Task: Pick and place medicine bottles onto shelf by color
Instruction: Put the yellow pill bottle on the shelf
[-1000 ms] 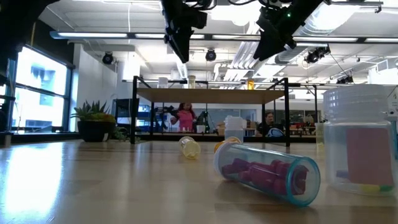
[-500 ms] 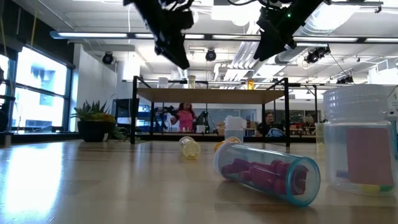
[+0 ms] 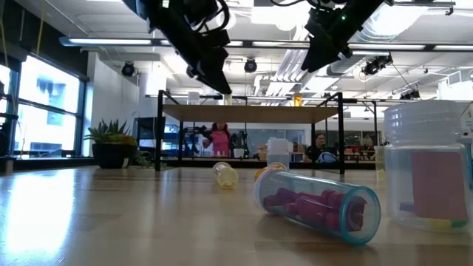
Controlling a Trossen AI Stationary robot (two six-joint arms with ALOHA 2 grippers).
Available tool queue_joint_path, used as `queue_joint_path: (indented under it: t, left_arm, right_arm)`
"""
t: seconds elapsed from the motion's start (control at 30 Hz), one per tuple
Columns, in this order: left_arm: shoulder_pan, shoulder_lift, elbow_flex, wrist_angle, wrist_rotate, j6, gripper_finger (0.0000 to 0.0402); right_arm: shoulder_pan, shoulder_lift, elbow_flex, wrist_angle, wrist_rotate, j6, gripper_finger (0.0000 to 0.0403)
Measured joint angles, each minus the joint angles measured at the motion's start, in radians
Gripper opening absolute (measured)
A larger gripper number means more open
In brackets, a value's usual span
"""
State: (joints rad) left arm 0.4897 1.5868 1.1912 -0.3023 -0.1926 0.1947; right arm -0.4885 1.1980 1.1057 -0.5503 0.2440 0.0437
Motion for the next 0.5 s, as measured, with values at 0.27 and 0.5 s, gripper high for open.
queue_joint_path:
  t: [0.27, 0.5]
  left_arm:
    - [0.068, 0.019, 0.0, 0.017, 0.082, 0.0, 0.0149]
    - [0.093, 0.057, 0.0, 0.028, 0.107, 0.022, 0.0149]
  right_arm:
    - [0.0, 0.0, 0.0, 0.011, 0.0, 0.0, 0.0165]
    - [0.0, 0.0, 0.0, 0.014, 0.0, 0.0, 0.0165]
